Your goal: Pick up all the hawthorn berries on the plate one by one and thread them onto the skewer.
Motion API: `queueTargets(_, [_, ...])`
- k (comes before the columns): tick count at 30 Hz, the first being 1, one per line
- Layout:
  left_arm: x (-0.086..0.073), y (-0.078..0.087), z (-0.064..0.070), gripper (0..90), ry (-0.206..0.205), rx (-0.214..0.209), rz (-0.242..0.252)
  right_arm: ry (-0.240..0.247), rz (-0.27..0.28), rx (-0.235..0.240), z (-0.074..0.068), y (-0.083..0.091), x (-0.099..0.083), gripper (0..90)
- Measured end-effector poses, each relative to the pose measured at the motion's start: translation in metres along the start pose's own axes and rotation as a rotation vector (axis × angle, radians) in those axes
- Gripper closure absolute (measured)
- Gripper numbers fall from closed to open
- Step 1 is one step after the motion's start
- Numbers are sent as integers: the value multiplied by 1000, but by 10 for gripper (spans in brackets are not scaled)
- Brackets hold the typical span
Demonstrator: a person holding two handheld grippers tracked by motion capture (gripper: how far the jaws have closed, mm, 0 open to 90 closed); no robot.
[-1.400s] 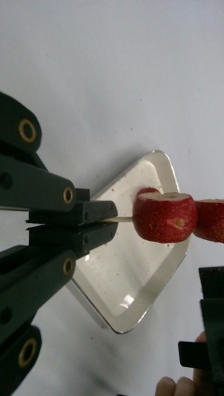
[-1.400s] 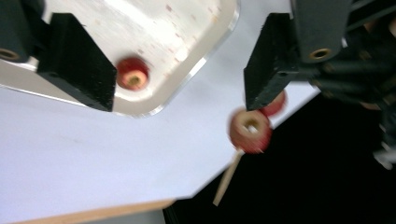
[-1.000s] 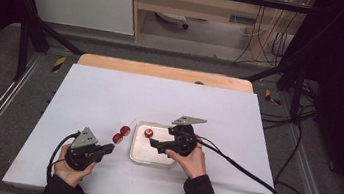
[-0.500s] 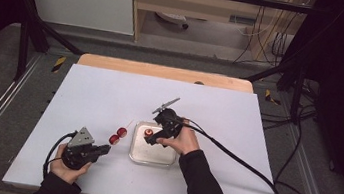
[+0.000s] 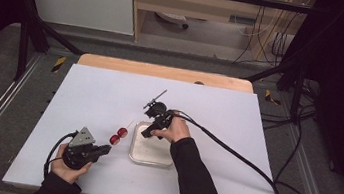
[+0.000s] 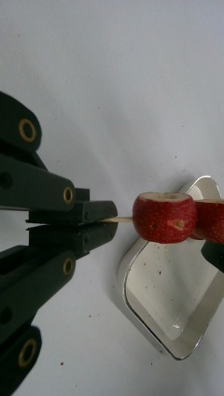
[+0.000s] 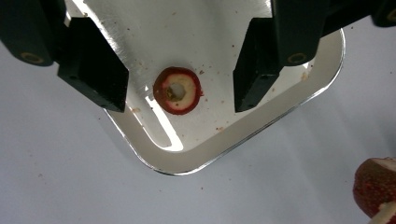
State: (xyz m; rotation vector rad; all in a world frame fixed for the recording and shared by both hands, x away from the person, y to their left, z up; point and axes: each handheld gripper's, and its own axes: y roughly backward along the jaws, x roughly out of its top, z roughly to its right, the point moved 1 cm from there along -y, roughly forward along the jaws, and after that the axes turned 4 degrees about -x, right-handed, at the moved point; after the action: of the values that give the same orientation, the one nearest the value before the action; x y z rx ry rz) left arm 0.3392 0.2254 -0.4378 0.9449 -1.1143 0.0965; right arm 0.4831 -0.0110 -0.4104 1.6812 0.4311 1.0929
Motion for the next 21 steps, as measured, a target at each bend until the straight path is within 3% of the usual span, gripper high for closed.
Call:
queueTargets(10, [0,0,1,884,-2,-4,-2,8,-59,21,5,-9,4,502])
queueTargets(21, [0,0,1,884,-6,-3,-2,13,-86,36,8,-15,6,563])
